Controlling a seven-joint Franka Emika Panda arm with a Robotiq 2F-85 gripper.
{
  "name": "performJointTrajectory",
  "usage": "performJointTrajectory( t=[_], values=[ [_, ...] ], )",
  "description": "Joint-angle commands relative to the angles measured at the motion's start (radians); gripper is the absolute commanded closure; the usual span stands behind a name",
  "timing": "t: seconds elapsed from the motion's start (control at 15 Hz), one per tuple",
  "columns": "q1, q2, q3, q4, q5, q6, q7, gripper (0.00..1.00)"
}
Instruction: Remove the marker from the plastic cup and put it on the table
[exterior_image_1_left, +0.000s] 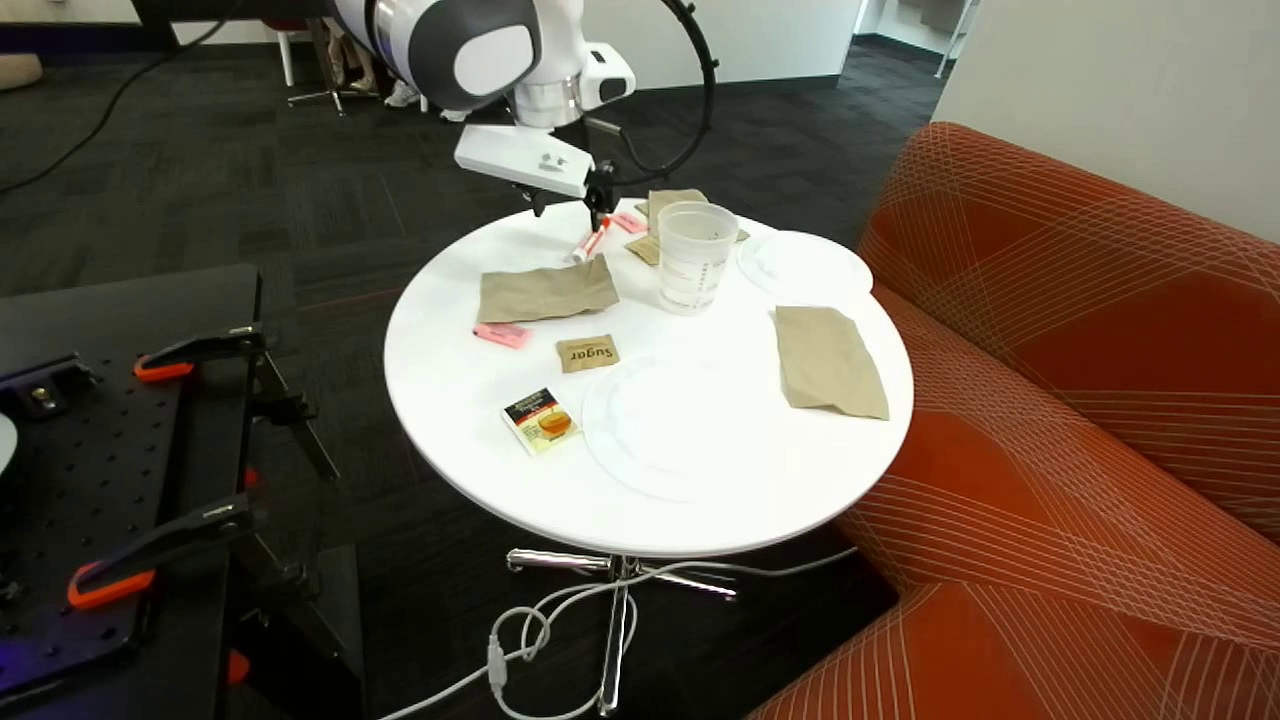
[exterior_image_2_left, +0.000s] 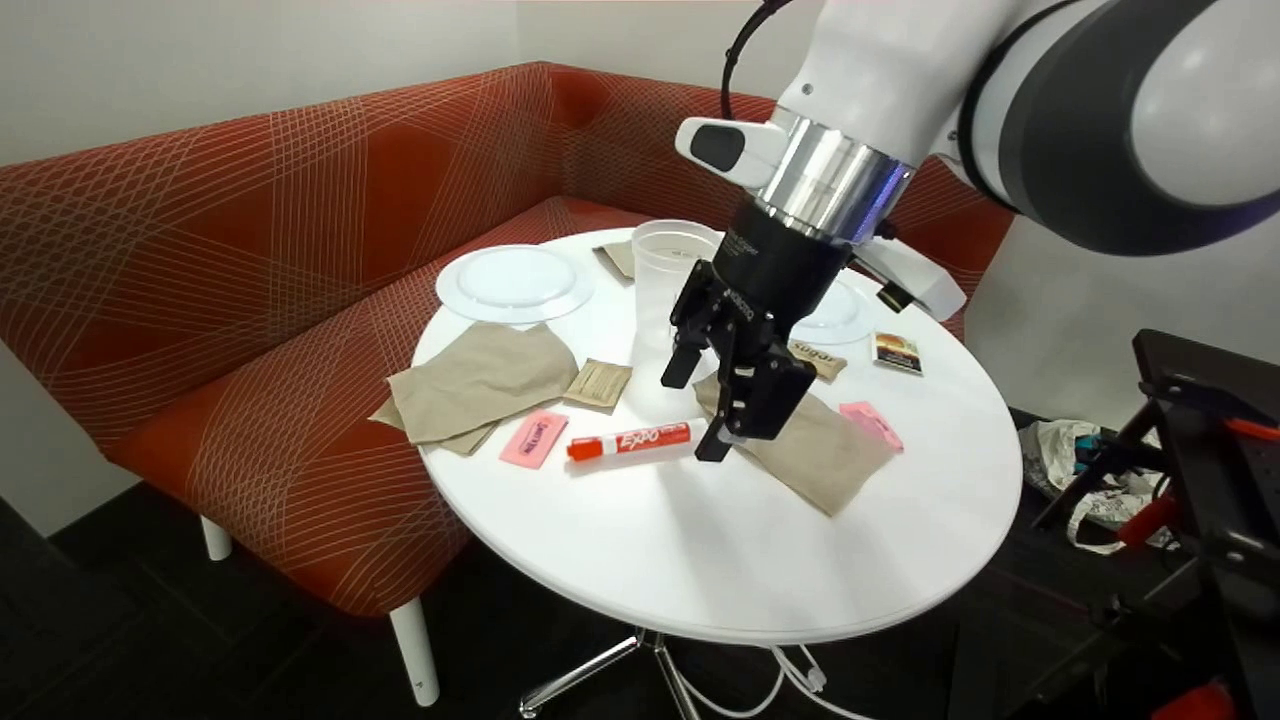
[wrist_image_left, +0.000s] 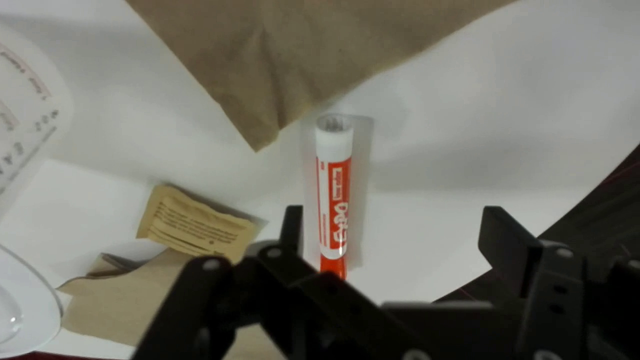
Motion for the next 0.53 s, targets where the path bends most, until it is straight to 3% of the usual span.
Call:
performJointTrajectory(
  t=[0.0,0.47],
  values=[
    [-0.002,-0.036,0.006,-0.025,-0.015,0.021,0.024,0.00],
    [0.021,-0.152,-0.031,-0.083,-0.035,0.099,0.055,0.00]
  ],
)
